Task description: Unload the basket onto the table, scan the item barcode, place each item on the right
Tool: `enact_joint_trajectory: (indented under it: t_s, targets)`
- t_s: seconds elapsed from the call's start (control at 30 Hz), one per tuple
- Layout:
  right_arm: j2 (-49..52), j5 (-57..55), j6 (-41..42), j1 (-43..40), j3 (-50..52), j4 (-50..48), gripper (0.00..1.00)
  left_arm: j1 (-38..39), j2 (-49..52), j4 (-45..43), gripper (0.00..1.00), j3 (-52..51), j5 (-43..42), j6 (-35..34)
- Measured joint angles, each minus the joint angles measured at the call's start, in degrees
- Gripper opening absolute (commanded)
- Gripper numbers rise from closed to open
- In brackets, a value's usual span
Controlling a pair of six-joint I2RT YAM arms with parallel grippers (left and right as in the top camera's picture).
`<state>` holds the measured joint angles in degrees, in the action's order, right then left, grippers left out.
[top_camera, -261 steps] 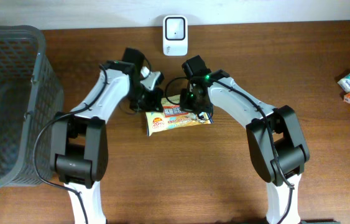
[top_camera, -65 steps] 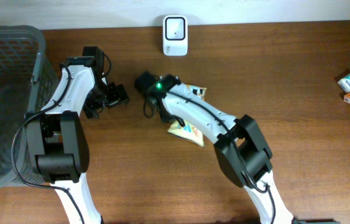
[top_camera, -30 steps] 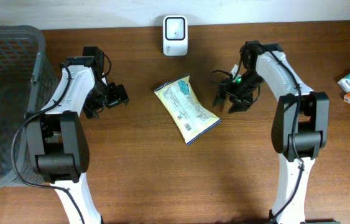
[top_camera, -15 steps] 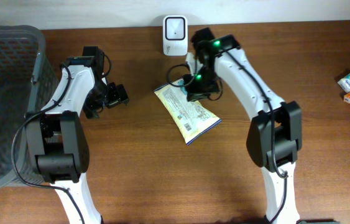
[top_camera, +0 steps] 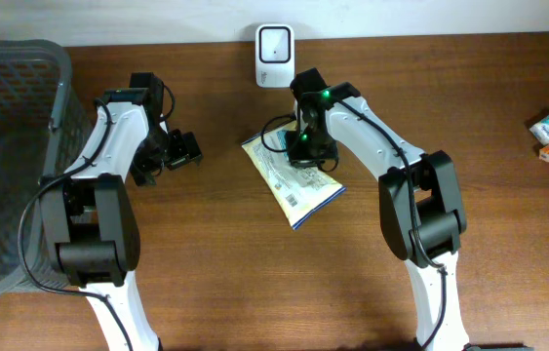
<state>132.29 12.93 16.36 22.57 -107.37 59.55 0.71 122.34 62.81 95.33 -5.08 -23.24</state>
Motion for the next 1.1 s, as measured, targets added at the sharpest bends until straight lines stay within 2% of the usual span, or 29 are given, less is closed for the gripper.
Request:
enact_joint_trajectory:
  t_s: [0.1, 0.2, 0.37, 0.5, 0.73, 0.9, 1.1]
  targets:
    - [0.0, -0.3, 0.1, 0.0, -3.7, 5.8, 0.13, 0.0, 0.0, 0.0, 0.99, 0.0, 0.0, 0.0]
    - [-0.2, -0.6, 0.2, 0.0, -11.6, 11.8, 0.15, 0.0, 0.0, 0.0, 0.99, 0.0, 0.0, 0.0]
    - [-2.1, 0.7, 0.2, 0.0, -17.5, 16.2, 0.15, 0.0, 0.0, 0.0, 0.99, 0.0, 0.0, 0.0]
    - [-2.1, 3.6, 0.2, 1.1, -15.3, 14.7, 0.15, 0.0, 0.0, 0.0, 0.99, 0.0, 0.0, 0.0]
    - [-1.7, 5.1, 0.4, 6.5, -5.8, 2.4, 0.14, 0.0, 0.0, 0.0, 0.99, 0.0, 0.0, 0.0]
    - [-1.5, -3.2, 4.5, 7.8, -0.9, -1.4, 0.1, 0.0, 0.0, 0.0, 0.99, 0.0, 0.0, 0.0]
    - [-1.5, -9.0, 4.8, 7.6, -0.4, -0.2, 0.09, 0.0, 0.0, 0.0, 0.99, 0.0, 0.0, 0.0]
